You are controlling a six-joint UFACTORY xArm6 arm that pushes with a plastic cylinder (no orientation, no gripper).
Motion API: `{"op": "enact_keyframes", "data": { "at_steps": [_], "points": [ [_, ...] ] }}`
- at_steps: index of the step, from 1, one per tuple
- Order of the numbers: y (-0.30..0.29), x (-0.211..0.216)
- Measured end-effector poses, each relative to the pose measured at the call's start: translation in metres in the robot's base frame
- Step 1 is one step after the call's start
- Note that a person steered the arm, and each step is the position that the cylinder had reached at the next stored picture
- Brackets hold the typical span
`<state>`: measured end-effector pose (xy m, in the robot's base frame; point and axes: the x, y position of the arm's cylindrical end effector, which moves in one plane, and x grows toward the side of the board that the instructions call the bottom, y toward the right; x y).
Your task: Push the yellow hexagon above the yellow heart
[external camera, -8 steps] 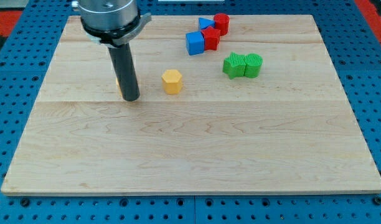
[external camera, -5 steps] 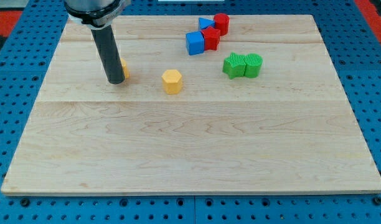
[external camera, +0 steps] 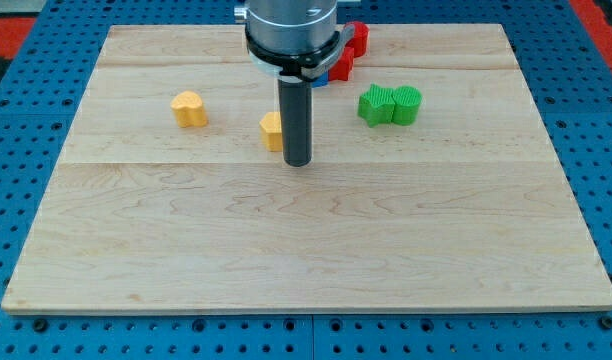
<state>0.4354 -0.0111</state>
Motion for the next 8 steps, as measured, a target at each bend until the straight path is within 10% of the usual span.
{"op": "enact_keyframes", "data": {
  "at_steps": [8],
  "points": [
    [-0.104,-0.131]
  ]
}}
